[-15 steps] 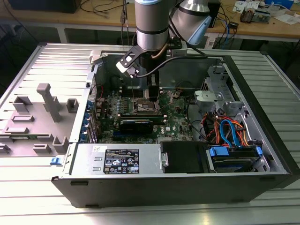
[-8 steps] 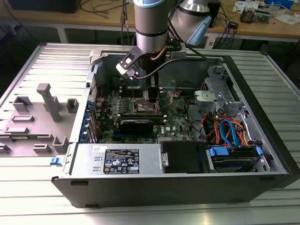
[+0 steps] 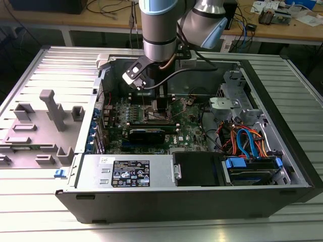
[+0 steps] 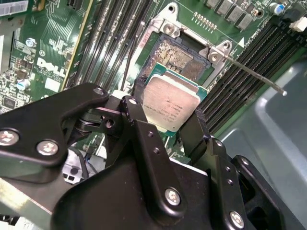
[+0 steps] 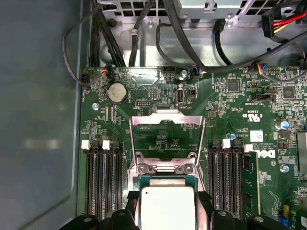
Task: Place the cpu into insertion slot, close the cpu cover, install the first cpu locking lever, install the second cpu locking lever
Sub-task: 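Place the cpu into insertion slot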
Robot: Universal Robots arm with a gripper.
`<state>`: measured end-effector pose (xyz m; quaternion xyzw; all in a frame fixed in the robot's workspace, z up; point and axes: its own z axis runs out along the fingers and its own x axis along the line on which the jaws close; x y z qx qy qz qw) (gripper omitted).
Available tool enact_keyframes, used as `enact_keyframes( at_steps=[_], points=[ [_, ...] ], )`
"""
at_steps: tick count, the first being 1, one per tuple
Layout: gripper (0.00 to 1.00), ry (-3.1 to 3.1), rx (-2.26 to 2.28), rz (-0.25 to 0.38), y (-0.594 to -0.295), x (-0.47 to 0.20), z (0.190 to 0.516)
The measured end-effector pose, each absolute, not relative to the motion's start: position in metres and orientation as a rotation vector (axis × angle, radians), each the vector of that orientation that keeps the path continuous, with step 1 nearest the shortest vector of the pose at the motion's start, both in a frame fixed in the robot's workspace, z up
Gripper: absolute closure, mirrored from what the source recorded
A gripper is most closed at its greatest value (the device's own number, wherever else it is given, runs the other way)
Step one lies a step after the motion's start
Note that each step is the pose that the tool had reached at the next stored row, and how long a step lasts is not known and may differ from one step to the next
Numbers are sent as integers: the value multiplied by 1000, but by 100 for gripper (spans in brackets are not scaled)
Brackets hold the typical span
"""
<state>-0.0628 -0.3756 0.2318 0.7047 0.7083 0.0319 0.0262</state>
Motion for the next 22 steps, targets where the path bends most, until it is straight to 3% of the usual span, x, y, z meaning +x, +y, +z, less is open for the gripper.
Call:
enact_keyframes(
  at_steps=[22],
  points=[
    [46,2191,2177,100,-376,-67,225]
  ],
)
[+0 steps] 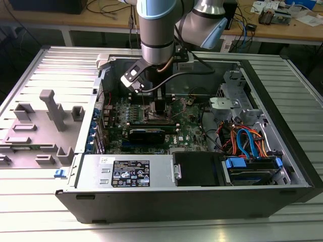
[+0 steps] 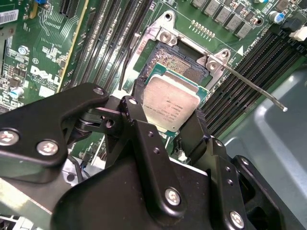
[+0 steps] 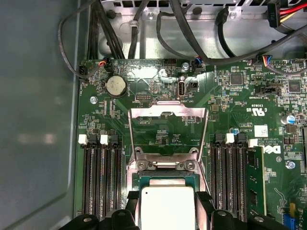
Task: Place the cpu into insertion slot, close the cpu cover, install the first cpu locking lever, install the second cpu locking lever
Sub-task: 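Place the cpu into insertion slot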
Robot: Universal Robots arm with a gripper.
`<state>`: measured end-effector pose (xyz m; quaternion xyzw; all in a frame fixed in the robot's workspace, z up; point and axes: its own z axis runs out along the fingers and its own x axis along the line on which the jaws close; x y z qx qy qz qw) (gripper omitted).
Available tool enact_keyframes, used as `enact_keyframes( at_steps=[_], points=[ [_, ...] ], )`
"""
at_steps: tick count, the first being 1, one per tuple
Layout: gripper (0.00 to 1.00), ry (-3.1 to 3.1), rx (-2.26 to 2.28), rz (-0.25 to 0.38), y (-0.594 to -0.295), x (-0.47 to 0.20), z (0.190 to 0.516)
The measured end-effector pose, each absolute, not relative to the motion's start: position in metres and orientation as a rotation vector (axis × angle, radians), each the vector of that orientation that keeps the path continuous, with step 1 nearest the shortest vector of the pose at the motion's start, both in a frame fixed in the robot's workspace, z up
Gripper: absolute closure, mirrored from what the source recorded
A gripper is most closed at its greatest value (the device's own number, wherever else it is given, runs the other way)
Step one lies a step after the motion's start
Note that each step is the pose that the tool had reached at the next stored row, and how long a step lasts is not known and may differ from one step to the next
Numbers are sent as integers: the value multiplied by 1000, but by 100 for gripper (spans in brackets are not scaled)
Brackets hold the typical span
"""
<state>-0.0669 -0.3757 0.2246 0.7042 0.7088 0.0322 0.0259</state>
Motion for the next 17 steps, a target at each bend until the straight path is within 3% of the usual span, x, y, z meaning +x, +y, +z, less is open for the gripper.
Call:
enact_keyframes(
  at_steps=[17],
  points=[
    [46,2192,2176,100,-375,-67,214]
  ],
)
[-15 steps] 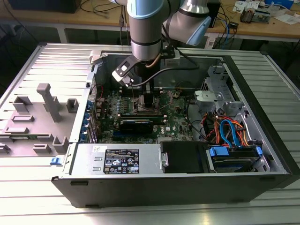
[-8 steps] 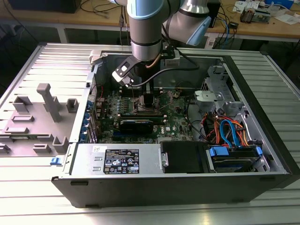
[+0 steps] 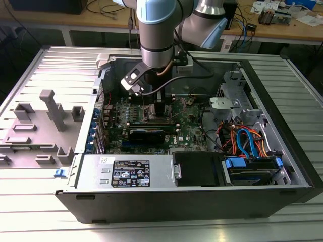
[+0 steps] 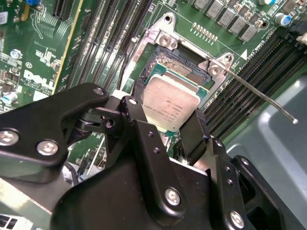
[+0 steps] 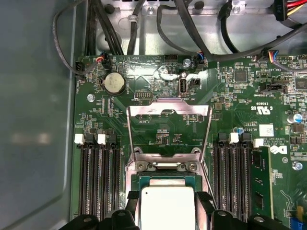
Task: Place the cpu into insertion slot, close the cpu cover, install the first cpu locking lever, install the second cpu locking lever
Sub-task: 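Place the cpu into insertion slot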
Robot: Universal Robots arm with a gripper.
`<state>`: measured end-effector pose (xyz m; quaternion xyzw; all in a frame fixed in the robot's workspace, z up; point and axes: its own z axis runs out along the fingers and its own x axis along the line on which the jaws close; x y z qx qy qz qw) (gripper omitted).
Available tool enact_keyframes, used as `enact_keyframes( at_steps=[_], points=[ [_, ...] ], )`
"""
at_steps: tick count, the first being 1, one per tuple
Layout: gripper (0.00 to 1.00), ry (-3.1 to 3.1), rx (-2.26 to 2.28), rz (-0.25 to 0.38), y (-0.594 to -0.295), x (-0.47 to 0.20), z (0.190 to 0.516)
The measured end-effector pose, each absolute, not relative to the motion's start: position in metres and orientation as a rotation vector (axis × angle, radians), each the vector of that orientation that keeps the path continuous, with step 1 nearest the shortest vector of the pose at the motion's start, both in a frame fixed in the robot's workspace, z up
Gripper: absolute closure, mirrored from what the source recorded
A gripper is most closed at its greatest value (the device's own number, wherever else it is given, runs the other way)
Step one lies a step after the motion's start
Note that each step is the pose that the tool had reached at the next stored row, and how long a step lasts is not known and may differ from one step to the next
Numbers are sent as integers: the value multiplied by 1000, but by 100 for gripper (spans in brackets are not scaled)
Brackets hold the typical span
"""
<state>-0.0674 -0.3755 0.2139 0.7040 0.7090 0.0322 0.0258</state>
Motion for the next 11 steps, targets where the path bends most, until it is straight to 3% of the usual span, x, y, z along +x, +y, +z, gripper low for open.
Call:
enact_keyframes(
  at_steps=[11],
  points=[
    [46,2195,2173,100,-375,-69,207]
  ],
)
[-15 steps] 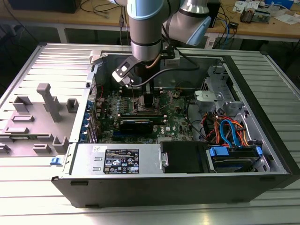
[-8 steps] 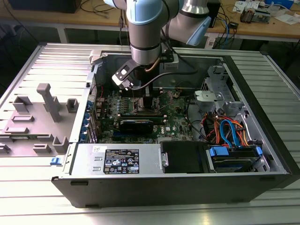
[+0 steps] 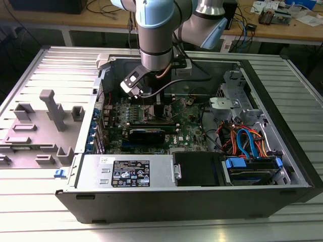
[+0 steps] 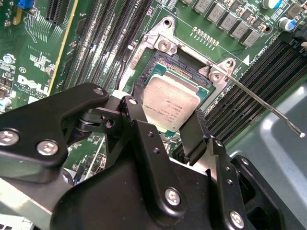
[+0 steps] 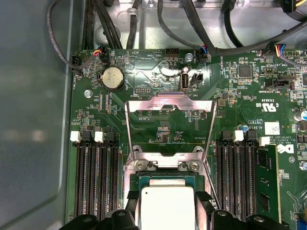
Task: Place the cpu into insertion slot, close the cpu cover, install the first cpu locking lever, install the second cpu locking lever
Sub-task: 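Place the cpu into insertion slot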
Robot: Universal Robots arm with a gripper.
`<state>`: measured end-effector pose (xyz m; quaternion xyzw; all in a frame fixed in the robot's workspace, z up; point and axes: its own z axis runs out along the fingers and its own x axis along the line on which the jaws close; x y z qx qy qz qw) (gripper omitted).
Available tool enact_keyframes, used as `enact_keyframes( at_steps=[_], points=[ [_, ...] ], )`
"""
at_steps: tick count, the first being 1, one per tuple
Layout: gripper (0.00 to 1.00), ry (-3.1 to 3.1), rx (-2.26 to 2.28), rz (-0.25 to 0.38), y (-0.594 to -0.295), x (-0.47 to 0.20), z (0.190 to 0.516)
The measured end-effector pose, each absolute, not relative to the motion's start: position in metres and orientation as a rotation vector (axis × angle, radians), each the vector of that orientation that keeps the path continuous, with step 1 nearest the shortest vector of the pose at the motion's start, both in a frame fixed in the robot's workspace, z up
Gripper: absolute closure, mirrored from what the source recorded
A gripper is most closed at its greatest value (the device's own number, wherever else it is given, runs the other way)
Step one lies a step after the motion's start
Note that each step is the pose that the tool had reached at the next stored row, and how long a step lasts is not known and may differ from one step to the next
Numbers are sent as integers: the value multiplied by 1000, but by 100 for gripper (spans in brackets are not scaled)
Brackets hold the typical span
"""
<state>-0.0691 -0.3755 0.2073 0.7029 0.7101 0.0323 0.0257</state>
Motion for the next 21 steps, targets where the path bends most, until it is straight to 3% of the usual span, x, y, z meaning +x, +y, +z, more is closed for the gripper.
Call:
enact_keyframes(
  at_steps=[21],
  points=[
    [46,2191,2181,92,-376,-70,199]
  ],
)
